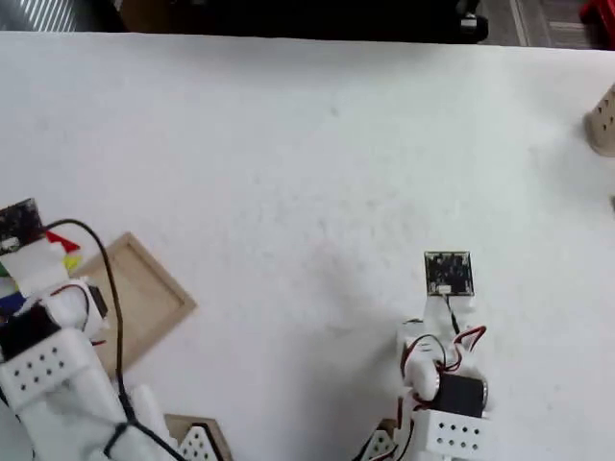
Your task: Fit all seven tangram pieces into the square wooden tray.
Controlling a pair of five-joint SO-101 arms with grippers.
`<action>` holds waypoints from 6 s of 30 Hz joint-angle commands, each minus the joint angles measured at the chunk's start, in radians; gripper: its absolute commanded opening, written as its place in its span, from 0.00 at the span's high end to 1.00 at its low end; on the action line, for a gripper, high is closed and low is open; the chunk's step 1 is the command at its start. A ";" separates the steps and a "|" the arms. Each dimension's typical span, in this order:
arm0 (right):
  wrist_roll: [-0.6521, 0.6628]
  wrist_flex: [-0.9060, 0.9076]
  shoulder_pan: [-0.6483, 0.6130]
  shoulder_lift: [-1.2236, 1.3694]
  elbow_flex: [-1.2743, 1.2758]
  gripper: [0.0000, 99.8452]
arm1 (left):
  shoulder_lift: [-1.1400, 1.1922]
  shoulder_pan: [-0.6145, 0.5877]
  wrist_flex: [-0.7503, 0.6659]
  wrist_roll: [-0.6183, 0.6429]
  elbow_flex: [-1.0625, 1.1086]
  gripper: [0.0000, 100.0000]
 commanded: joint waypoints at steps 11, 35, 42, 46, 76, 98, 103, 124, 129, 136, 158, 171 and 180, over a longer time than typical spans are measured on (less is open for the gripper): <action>0.012 -0.018 0.008 -0.002 0.009 0.98 | 0.246 -0.219 -0.305 0.075 0.097 0.90; 0.012 -0.018 0.044 -0.002 0.008 0.98 | 0.519 -0.220 -0.437 0.176 0.046 0.98; 0.012 -0.018 0.044 -0.002 0.008 0.98 | 0.513 -0.127 -0.477 0.173 0.074 0.97; 0.012 -0.018 0.044 -0.002 0.008 0.98 | 0.513 -0.022 -0.546 0.173 0.075 0.97; 0.012 -0.019 0.044 -0.002 0.008 0.98 | 0.513 0.886 -0.620 0.247 -0.049 0.81; 0.012 -0.021 0.045 -0.002 0.008 0.98 | 0.519 0.757 -0.615 0.302 0.064 0.97; 0.012 -0.021 0.045 -0.002 0.008 0.98 | 0.513 0.900 -0.605 0.299 0.124 0.98; 0.012 -0.022 0.076 -0.002 0.008 0.98 | 0.159 0.433 -0.333 0.146 0.020 0.98; 0.012 -0.022 0.076 -0.002 0.008 0.98 | 0.018 0.168 -0.331 0.117 0.046 0.94; 0.012 -0.022 0.076 -0.002 0.008 0.98 | 0.018 -0.021 -0.334 0.091 -0.008 0.85; 0.012 -0.022 0.076 -0.002 0.008 0.98 | 0.725 -0.140 -0.187 -0.064 -0.701 0.86; 0.012 -0.022 0.076 -0.002 0.008 0.98 | 1.076 -0.163 -0.187 -0.546 -1.073 0.86; 0.012 -0.022 0.076 -0.002 0.008 0.98 | 1.299 -0.200 -0.155 -0.549 -1.289 0.79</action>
